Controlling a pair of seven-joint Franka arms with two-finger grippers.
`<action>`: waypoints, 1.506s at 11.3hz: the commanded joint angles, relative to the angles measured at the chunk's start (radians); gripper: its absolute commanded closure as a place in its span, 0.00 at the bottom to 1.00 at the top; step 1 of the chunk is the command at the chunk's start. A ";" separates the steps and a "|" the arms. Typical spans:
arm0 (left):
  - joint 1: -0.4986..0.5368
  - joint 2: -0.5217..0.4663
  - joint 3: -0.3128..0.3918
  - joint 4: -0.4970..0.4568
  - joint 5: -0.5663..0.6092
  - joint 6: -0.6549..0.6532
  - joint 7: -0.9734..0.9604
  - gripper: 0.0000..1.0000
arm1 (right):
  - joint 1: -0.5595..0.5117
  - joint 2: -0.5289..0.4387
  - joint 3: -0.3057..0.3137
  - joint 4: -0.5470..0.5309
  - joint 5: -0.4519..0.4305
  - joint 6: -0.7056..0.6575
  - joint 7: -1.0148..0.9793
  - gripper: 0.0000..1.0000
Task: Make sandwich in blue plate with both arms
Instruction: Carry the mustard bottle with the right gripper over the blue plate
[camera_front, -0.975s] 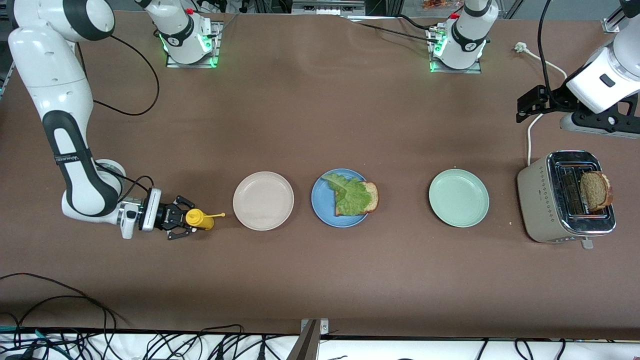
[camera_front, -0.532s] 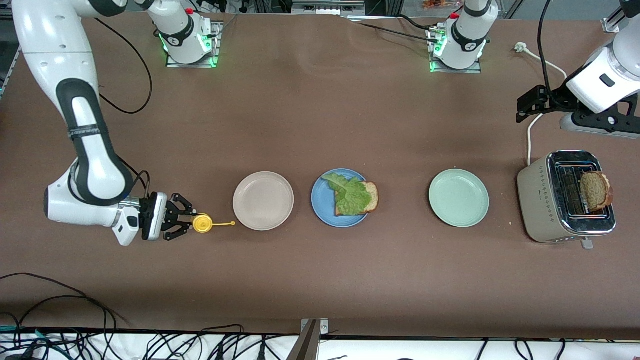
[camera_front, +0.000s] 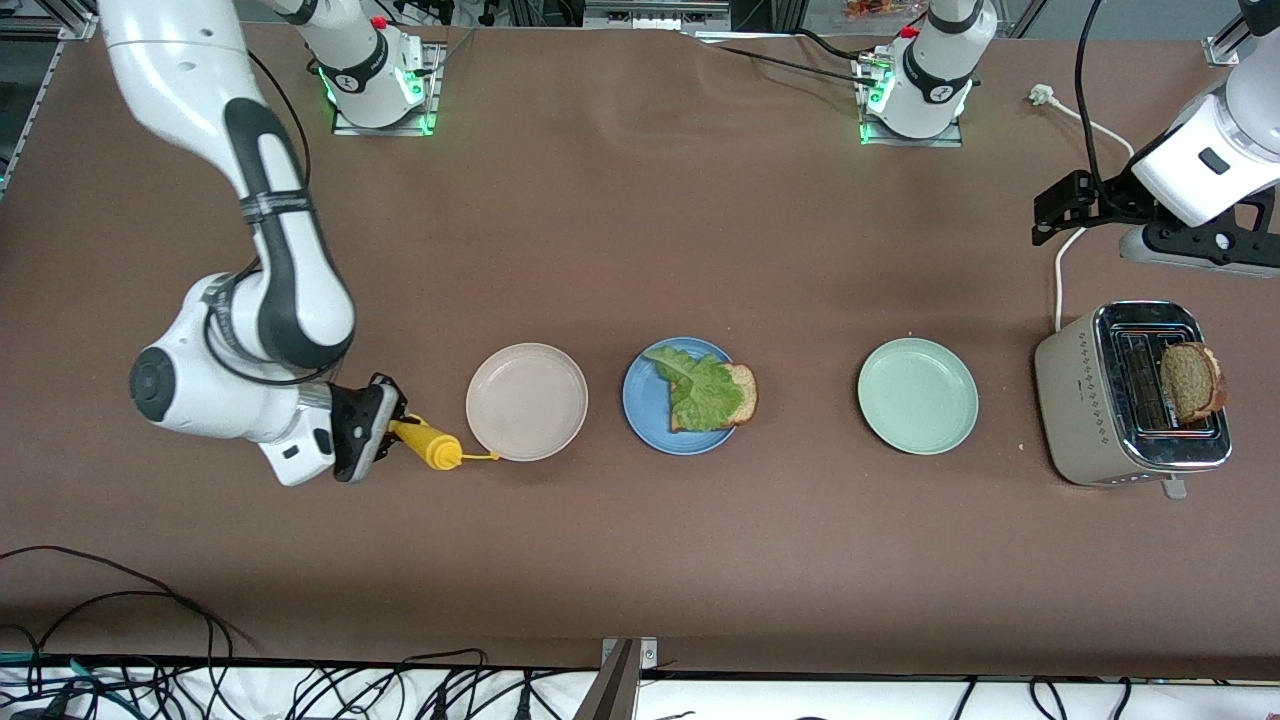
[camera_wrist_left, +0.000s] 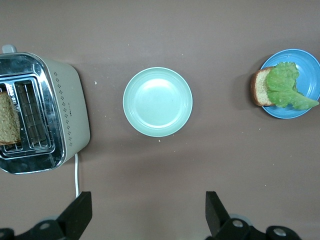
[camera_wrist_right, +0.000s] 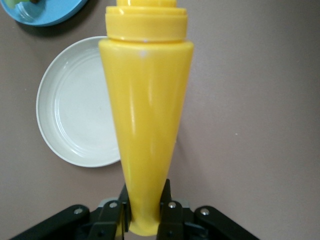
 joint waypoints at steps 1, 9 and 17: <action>-0.004 0.001 -0.002 0.020 0.031 -0.021 -0.007 0.00 | 0.321 -0.002 -0.269 0.008 -0.037 -0.059 0.204 1.00; -0.004 0.001 -0.002 0.020 0.031 -0.021 -0.007 0.00 | 0.610 0.186 -0.362 0.319 -0.396 -0.399 0.666 1.00; -0.004 0.001 -0.002 0.020 0.033 -0.021 -0.007 0.00 | 0.834 0.323 -0.365 0.367 -0.563 -0.468 0.909 1.00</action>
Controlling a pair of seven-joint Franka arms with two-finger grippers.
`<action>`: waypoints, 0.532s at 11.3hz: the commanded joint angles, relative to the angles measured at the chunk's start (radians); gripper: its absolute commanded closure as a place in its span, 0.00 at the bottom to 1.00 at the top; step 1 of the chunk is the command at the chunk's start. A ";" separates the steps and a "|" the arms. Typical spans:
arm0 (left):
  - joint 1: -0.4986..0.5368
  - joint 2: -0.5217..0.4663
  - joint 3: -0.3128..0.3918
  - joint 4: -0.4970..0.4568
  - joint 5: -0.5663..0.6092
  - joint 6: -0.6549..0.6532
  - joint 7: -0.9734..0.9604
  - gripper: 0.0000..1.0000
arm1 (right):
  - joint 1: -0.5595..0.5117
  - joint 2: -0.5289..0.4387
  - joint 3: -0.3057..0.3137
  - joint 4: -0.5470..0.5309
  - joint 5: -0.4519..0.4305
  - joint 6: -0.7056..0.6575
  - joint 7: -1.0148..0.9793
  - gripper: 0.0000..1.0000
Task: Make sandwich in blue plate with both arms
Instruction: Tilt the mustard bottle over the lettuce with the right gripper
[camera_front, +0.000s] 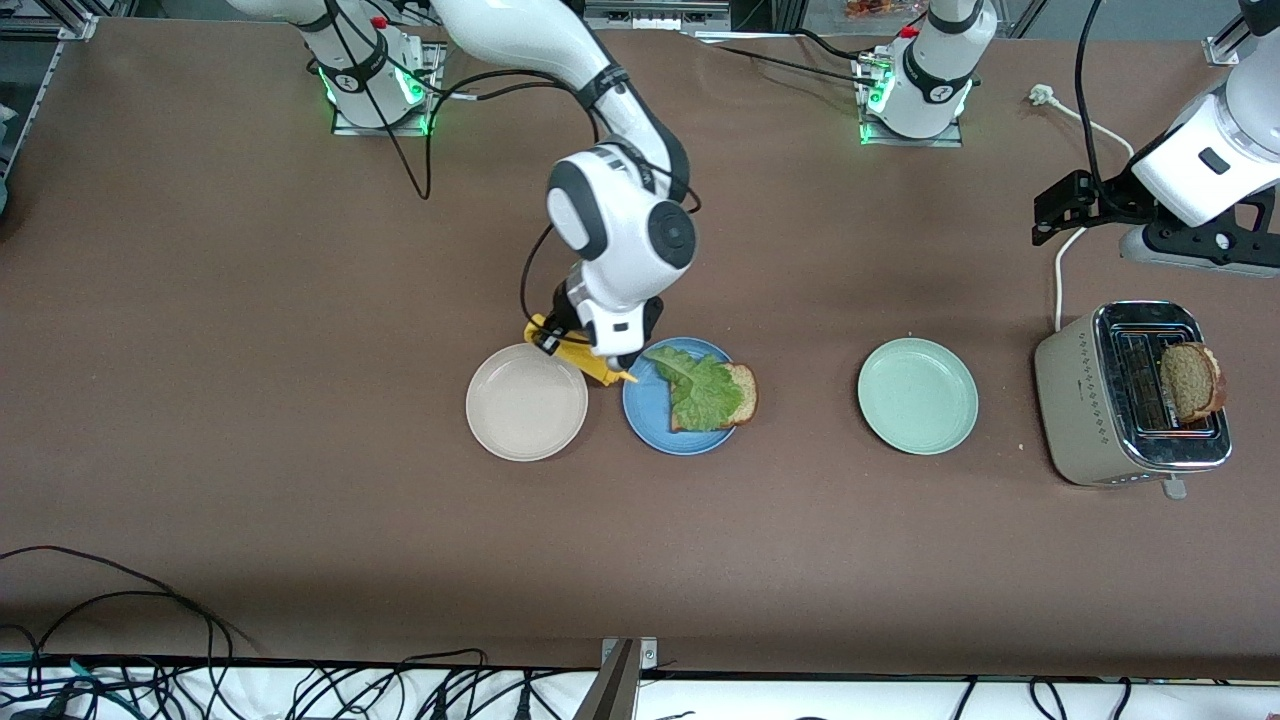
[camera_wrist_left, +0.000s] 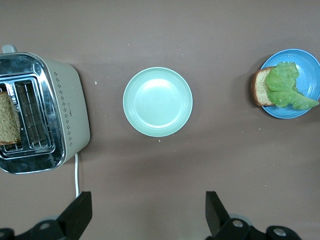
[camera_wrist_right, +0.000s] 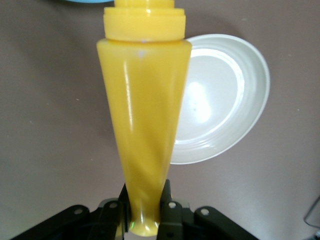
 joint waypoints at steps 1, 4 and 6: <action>-0.004 0.001 -0.002 0.020 0.031 -0.021 -0.007 0.00 | 0.066 0.088 -0.030 0.052 -0.051 -0.035 0.054 1.00; -0.004 0.001 -0.002 0.020 0.031 -0.021 -0.007 0.00 | 0.066 0.093 -0.030 0.055 -0.052 -0.035 0.053 1.00; -0.004 0.001 -0.002 0.020 0.031 -0.021 -0.007 0.00 | 0.062 0.090 -0.030 0.060 -0.051 -0.035 0.051 1.00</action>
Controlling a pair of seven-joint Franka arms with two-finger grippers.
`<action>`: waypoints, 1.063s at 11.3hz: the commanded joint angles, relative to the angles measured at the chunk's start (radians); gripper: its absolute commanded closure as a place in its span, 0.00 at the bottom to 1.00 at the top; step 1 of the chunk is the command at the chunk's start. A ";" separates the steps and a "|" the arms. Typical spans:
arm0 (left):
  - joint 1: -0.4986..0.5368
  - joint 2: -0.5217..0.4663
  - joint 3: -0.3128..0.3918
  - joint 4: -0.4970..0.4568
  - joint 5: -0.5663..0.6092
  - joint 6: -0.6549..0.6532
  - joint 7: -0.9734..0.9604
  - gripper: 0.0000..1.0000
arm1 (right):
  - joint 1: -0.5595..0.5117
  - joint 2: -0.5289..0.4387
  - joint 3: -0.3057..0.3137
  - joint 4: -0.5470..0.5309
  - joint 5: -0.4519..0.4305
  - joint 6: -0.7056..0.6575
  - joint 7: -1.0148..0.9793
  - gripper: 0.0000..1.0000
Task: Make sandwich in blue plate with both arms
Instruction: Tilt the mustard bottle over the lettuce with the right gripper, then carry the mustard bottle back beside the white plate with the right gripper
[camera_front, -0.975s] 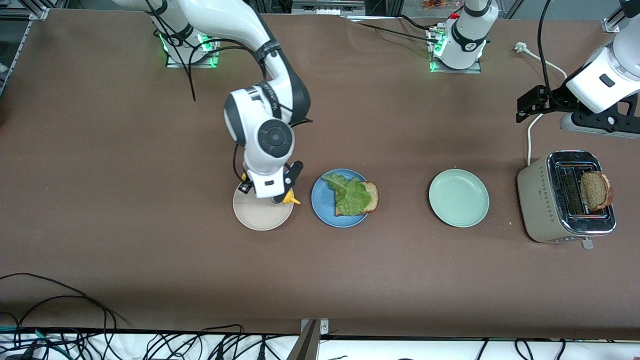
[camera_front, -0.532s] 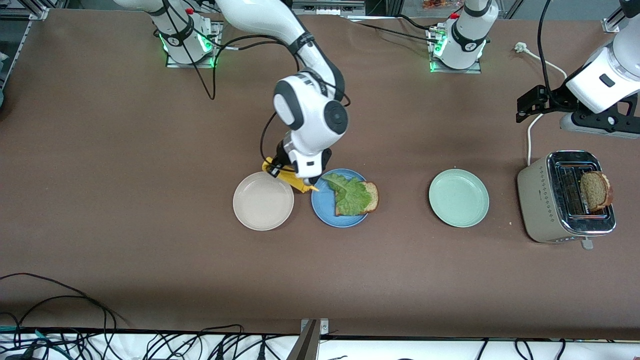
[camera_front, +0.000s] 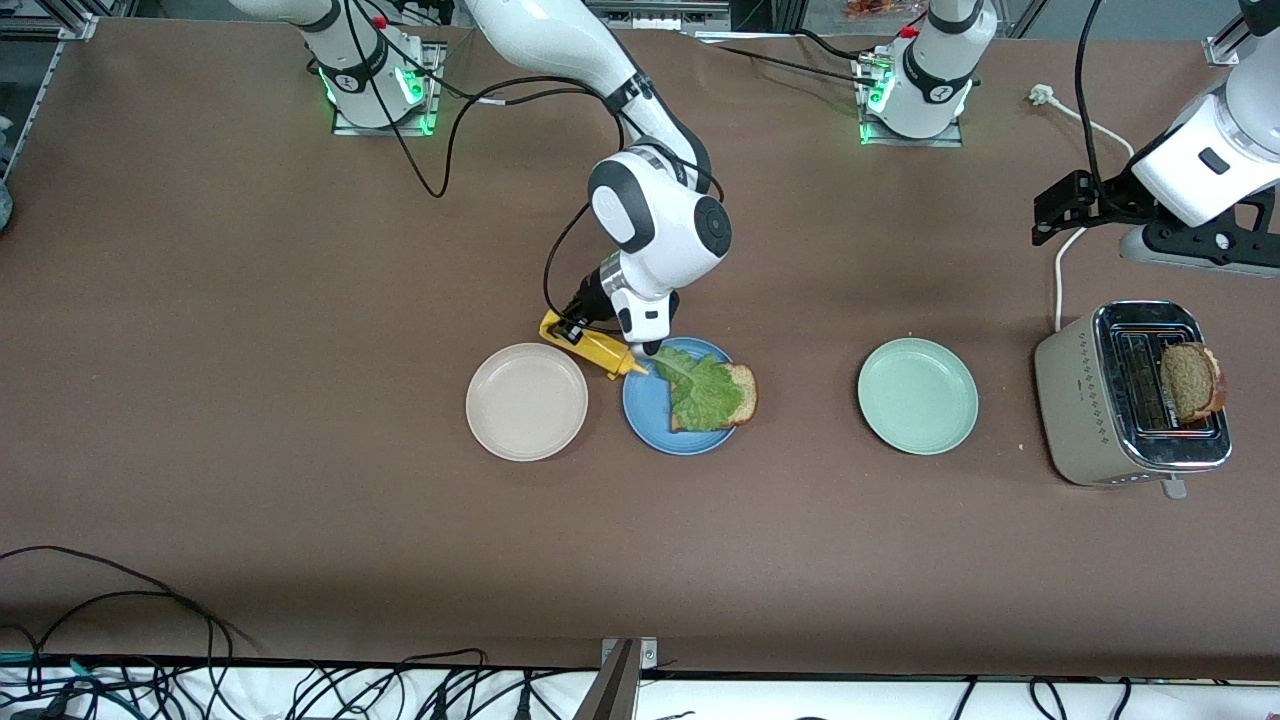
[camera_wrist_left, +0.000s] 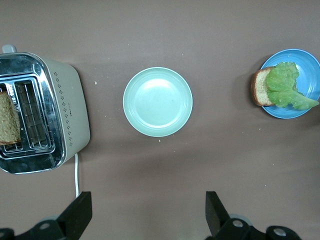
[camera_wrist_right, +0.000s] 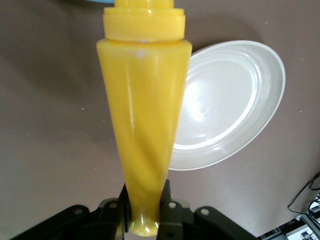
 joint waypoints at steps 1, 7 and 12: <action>-0.004 0.001 -0.002 0.020 0.031 -0.021 -0.007 0.00 | -0.013 0.003 -0.007 0.046 -0.009 -0.032 -0.004 1.00; -0.004 0.001 -0.002 0.020 0.031 -0.021 -0.007 0.00 | -0.422 -0.256 0.414 -0.083 -0.007 0.181 0.048 1.00; -0.004 0.001 -0.002 0.020 0.031 -0.021 -0.007 0.00 | -0.749 -0.388 0.677 -0.241 0.011 0.315 -0.022 1.00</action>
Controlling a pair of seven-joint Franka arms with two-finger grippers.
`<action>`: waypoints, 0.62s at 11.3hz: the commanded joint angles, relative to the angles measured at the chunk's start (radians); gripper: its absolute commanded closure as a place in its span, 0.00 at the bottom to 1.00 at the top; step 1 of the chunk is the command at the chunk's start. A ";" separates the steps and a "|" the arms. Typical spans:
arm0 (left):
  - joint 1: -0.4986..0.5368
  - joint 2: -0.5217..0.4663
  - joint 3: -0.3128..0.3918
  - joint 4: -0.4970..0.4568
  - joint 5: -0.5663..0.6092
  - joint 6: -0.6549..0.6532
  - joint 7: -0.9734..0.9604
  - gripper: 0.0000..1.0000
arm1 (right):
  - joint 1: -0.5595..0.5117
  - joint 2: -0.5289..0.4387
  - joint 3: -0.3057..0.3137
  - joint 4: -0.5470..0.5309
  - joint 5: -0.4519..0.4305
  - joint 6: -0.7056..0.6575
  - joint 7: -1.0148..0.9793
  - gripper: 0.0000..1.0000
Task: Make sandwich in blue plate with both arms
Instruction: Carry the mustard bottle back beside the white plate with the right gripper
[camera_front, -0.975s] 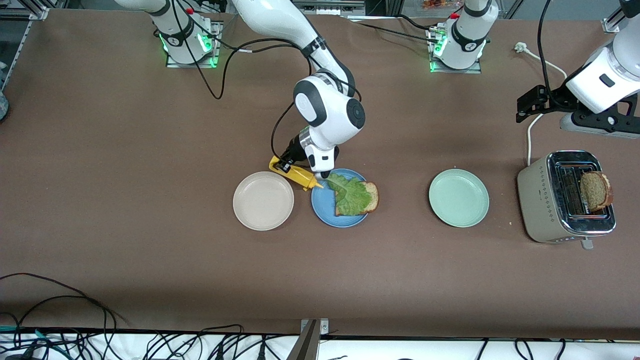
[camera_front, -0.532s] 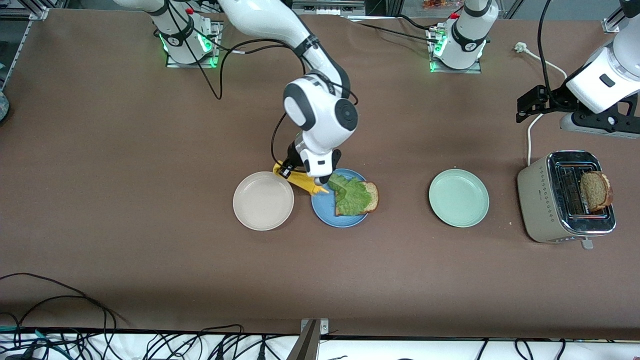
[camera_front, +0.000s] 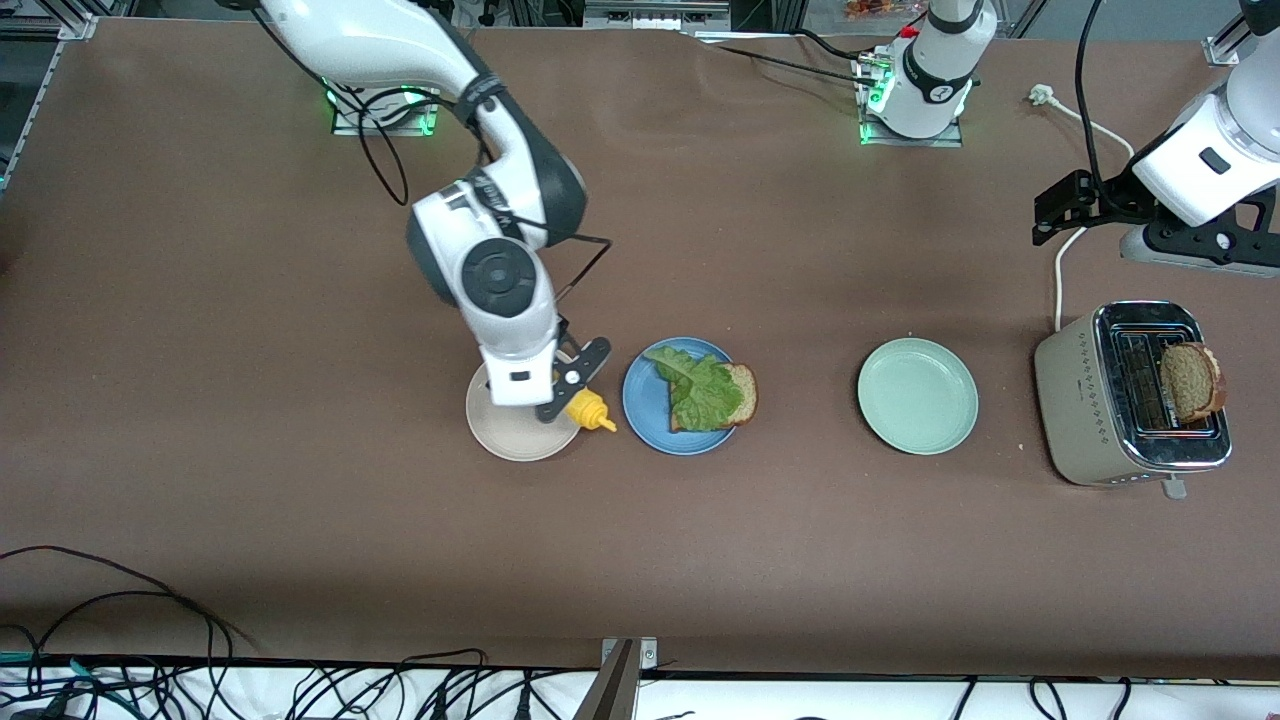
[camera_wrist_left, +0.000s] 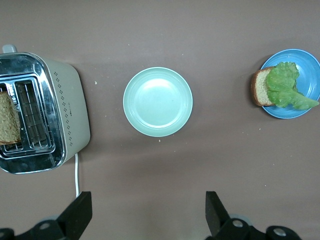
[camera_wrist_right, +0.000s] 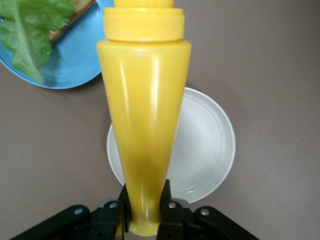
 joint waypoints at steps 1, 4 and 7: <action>-0.004 0.001 -0.002 0.020 0.031 -0.021 -0.007 0.00 | -0.143 -0.097 0.119 -0.136 0.038 0.075 -0.066 1.00; -0.004 0.001 -0.002 0.020 0.033 -0.021 -0.007 0.00 | -0.291 -0.096 0.207 -0.133 0.113 0.076 -0.222 1.00; -0.004 0.001 -0.002 0.020 0.033 -0.021 -0.007 0.00 | -0.421 -0.087 0.291 -0.131 0.184 0.098 -0.382 1.00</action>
